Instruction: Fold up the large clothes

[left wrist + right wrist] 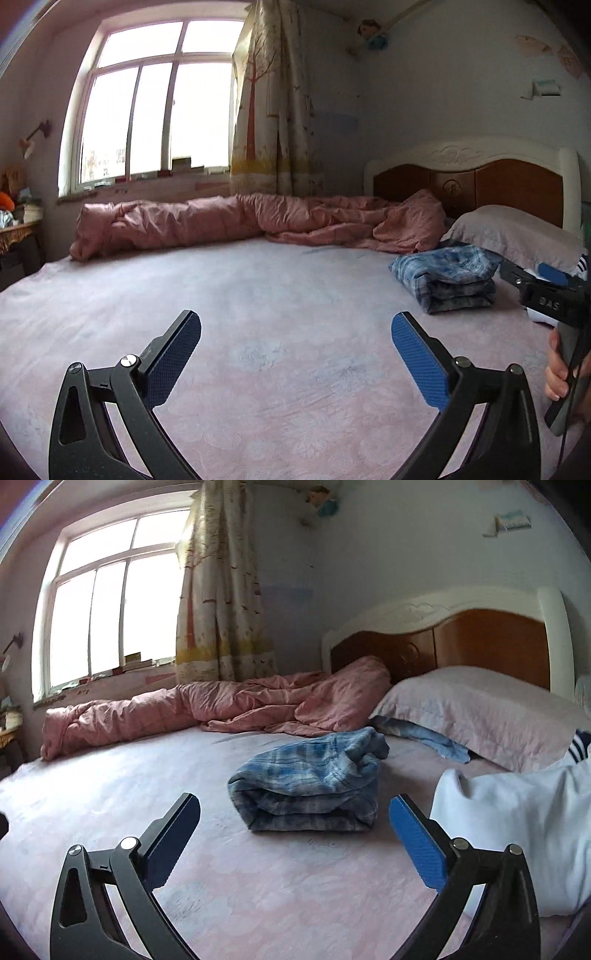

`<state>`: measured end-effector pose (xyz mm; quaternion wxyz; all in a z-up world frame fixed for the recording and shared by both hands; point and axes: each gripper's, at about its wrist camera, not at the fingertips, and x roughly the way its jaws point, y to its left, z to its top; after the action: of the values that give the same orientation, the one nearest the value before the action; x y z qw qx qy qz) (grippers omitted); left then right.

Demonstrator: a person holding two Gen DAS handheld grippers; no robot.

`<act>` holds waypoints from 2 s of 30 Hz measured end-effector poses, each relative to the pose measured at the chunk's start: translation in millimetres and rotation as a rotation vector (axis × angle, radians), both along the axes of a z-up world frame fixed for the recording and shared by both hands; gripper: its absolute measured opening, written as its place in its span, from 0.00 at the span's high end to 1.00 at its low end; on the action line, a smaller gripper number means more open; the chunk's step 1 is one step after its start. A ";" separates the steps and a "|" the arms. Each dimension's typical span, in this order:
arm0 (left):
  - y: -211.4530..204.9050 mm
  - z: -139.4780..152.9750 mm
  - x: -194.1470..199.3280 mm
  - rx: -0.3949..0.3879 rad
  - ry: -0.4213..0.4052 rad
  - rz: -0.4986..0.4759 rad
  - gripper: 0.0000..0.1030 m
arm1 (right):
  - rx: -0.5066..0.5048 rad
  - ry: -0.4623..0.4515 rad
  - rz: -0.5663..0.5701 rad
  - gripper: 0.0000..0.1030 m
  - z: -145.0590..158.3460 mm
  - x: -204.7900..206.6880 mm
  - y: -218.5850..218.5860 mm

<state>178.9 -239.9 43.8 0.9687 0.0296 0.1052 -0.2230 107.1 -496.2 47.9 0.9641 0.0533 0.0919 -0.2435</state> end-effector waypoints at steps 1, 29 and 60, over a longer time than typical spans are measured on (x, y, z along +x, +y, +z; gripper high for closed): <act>-0.8 -0.6 2.2 0.002 0.010 -0.003 0.00 | -0.020 0.000 -0.002 0.00 0.3 -0.6 4.6; -1.2 2.2 0.4 -0.022 0.001 -0.020 0.00 | -0.094 0.056 0.006 0.00 -1.8 10.8 17.0; -1.3 1.5 1.9 -0.039 0.012 -0.009 0.00 | -0.091 0.069 0.006 0.00 -5.9 13.5 13.3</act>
<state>180.8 -241.2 45.3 0.9674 0.0096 0.1067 -0.2294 120.6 -482.9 42.0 0.9625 0.0009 0.1142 -0.2460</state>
